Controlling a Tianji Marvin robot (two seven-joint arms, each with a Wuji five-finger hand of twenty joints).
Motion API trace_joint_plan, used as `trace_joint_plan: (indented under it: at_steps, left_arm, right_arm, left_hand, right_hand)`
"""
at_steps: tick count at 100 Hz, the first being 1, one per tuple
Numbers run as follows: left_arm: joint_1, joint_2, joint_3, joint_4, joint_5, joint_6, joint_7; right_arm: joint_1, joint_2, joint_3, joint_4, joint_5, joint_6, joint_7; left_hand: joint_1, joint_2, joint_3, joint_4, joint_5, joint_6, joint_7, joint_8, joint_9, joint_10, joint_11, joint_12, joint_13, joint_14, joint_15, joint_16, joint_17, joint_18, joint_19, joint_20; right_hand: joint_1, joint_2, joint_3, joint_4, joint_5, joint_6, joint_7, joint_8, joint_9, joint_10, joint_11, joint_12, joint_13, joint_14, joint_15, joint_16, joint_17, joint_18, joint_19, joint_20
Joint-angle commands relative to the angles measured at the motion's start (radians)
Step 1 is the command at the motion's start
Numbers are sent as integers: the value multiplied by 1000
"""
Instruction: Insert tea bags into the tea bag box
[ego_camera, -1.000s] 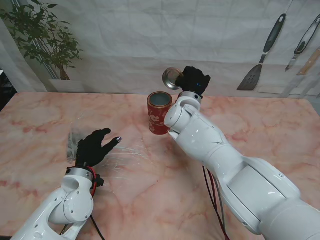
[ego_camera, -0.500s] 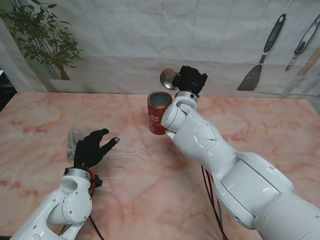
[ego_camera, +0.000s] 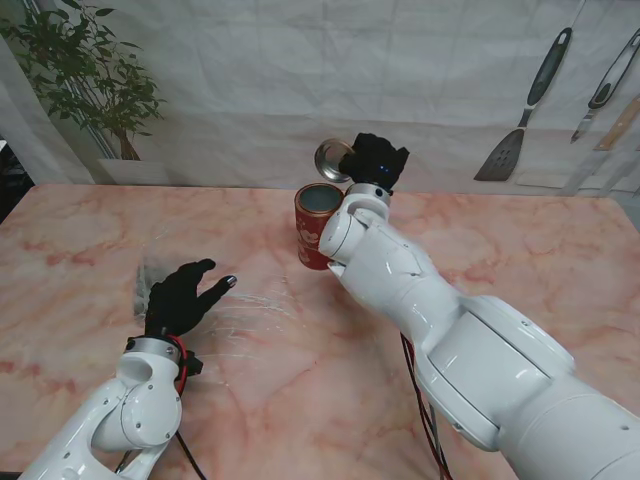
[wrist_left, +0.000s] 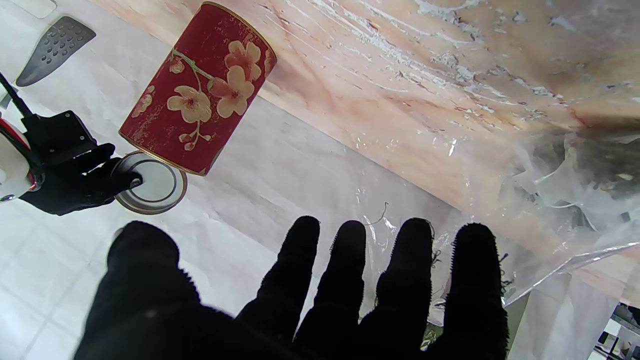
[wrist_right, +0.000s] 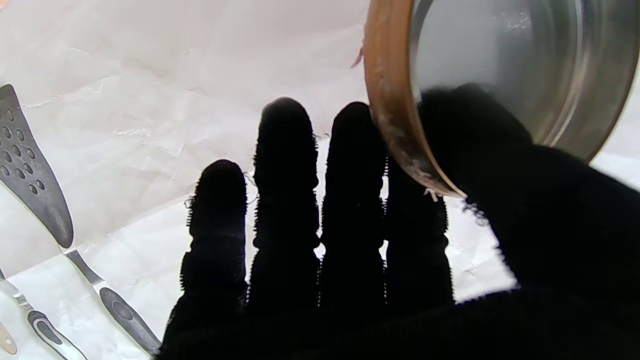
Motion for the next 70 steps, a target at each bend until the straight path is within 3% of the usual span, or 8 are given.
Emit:
trace_joint_plan:
  at_steps: [1, 70]
  left_arm:
    - [6, 0, -2, -8, -3, -1, -11]
    - [0, 0, 4, -5, -2, -3, -10]
  right_arm:
    - [-3, -4, -8, -1, -10, -12, 6]
    - [-64, 61, -73, -98, -106, 52, 11]
  left_hand:
    - [18, 1, 3, 32, 22, 5, 3, 10, 6, -21, 8, 16, -5, -24, 6, 3, -2, -23, 25, 18]
    - [19, 0, 4, 33, 20, 4, 2, 9, 5, -21, 7, 16, -5, -24, 6, 3, -2, -23, 24, 17]
  right_hand:
    - [-16, 27, 11, -31, 27, -46, 7, -3, -14, -38, 13, 0, -22, -22, 25, 7, -14, -17, 21, -7]
    - [-33, 33, 2, -29, 24, -75, 1, -3, -114, -48, 51, 21, -93, -35, 43, 21, -46, -25, 13, -14]
